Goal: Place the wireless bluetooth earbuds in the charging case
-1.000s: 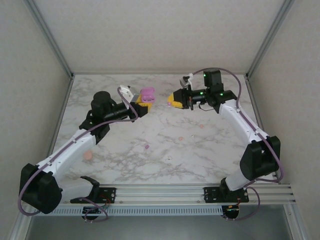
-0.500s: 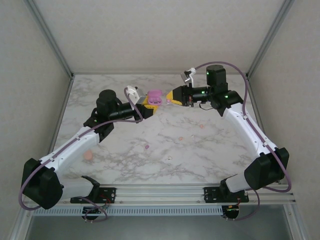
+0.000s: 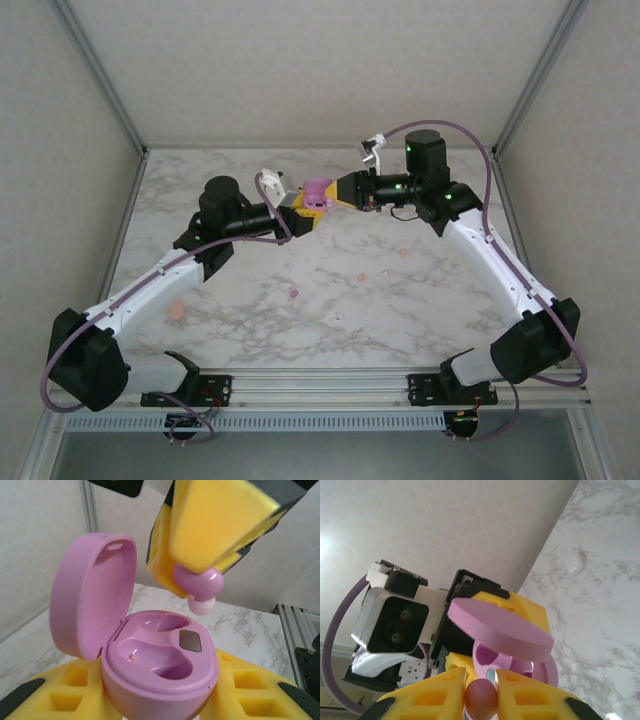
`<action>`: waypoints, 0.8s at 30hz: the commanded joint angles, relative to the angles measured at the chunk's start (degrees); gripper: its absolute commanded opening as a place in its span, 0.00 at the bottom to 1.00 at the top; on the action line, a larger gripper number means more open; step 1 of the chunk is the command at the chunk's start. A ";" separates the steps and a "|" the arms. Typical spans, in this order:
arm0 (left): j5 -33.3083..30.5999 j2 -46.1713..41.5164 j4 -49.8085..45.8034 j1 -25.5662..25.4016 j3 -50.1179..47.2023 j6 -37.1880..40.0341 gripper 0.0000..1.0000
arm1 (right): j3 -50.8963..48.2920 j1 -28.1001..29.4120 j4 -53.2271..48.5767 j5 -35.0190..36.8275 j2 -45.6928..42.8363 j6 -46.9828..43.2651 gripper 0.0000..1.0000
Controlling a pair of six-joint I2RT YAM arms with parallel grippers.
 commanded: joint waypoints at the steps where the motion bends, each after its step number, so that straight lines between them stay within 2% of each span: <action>1: 1.73 -0.08 1.90 -0.66 2.12 -0.93 0.29 | 1.61 0.33 0.09 3.00 -1.53 -1.45 0.20; 24: 2.09 0.64 3.75 -1.45 3.23 -3.39 0.29 | 1.76 1.16 -2.52 6.02 -0.57 -4.71 0.22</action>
